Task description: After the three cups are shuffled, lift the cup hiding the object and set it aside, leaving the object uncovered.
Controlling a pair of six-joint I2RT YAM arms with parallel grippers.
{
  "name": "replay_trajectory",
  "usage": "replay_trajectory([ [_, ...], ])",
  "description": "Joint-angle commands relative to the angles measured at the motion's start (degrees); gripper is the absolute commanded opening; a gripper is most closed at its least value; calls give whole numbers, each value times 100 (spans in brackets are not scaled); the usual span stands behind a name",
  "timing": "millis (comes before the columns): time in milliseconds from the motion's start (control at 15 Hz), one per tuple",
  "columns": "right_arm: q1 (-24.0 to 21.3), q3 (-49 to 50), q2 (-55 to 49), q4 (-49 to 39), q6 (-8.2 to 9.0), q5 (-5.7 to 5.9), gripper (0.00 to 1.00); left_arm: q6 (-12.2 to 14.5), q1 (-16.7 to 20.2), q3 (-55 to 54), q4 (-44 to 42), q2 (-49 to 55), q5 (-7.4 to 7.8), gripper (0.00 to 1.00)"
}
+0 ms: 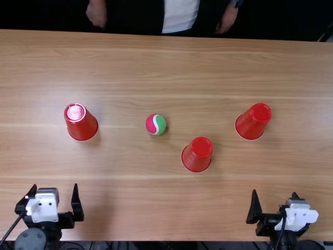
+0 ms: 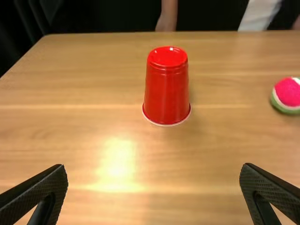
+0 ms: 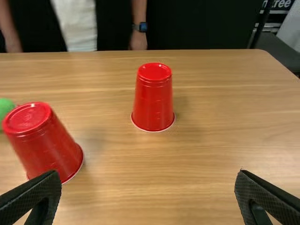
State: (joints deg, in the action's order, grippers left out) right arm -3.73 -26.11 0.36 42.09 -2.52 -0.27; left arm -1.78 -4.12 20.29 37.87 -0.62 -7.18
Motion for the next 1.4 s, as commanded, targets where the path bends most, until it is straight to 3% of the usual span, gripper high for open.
replay_trajectory([
  [0,-49,124,-36,-184,20,154,100,-43,34,-316,-306,62,-31,100],
  [133,-49,422,-36,-880,-11,186,100,9,16,-746,-1150,62,1,100],
  [333,-102,1099,-36,-3232,31,207,100,30,-19,-1423,-2848,62,43,100],
  [467,-102,1679,-36,-4287,-32,133,100,30,-27,-1783,-3091,62,43,100],
  [600,-102,2207,-36,-4550,-32,-25,100,30,-36,-1880,-3091,62,43,100],
  [733,-93,2514,-36,-4571,-11,-99,100,30,-36,-2029,-3091,62,32,100],
  [1333,-84,2523,-36,-4550,31,-68,100,41,-27,-2029,-3080,62,22,100],
])
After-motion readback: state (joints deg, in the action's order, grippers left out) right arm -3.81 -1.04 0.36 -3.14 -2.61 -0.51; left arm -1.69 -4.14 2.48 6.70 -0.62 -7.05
